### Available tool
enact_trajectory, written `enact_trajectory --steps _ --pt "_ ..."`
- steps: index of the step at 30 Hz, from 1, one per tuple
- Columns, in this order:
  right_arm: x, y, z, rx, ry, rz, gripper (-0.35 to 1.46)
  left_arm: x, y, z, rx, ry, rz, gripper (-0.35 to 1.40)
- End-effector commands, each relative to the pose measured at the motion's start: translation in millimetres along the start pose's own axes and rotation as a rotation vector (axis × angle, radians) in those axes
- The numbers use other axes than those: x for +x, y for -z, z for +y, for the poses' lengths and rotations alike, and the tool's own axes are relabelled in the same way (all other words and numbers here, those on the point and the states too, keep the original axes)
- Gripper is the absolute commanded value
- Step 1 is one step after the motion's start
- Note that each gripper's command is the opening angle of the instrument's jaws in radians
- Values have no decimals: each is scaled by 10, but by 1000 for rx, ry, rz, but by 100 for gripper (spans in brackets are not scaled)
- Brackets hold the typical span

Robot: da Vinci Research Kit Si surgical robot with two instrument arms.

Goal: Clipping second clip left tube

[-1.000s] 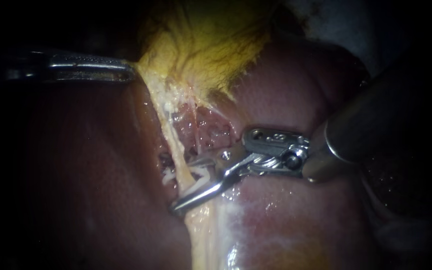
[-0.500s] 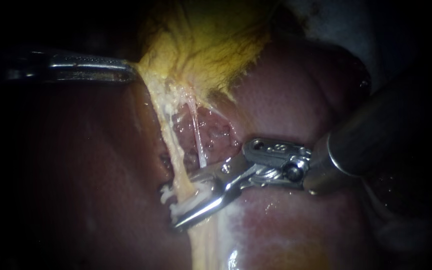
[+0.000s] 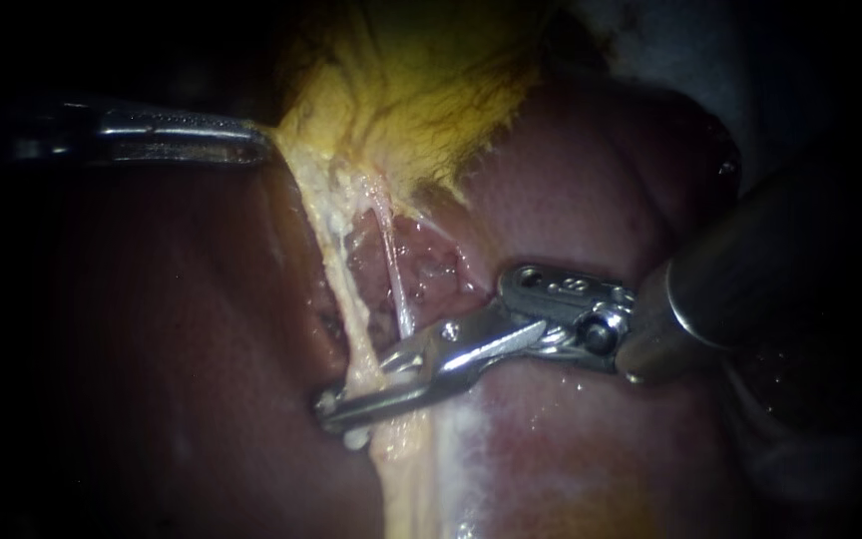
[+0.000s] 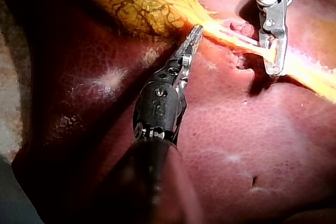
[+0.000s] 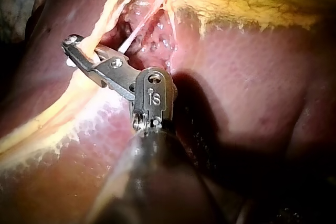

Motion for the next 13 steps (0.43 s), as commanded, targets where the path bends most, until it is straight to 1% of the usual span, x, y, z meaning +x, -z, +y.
enact_trajectory --steps 1,3,9,13 --pt "0 -1 2 24 -9 5 -35 0 0 0 0 0 0 -35" --pt "1 -1 4 37 -8 7 -35 0 0 0 0 0 0 -35" --pt "-1 -2 3 72 -3 -15 -35 0 0 0 0 0 0 -35" --pt "-1 -3 1 68 -8 -13 -35 0 0 1 0 0 0 -35"
